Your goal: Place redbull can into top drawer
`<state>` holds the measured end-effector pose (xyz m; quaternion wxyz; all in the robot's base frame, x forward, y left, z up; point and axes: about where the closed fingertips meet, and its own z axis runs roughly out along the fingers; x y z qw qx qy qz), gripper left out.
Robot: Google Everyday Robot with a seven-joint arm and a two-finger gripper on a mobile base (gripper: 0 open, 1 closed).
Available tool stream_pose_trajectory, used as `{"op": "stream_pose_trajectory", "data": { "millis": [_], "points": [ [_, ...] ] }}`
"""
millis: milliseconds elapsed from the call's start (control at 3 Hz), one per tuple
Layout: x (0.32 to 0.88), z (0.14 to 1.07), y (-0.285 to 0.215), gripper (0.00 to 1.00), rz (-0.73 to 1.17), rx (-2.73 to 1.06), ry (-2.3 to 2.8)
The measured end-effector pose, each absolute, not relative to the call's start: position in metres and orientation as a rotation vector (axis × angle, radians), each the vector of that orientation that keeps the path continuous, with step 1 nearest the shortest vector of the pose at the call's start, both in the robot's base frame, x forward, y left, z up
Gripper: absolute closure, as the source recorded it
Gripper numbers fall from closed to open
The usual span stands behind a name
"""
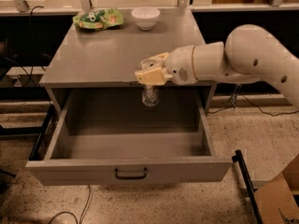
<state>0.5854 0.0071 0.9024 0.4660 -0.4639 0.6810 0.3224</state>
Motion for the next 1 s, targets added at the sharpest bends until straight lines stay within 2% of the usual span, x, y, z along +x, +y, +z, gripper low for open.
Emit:
{"op": "stream_pose_trajectory", "data": {
  "millis": [1000],
  "points": [
    [0.573,0.773,0.034,1.0,0.74,-0.967,1.773]
  ]
}}
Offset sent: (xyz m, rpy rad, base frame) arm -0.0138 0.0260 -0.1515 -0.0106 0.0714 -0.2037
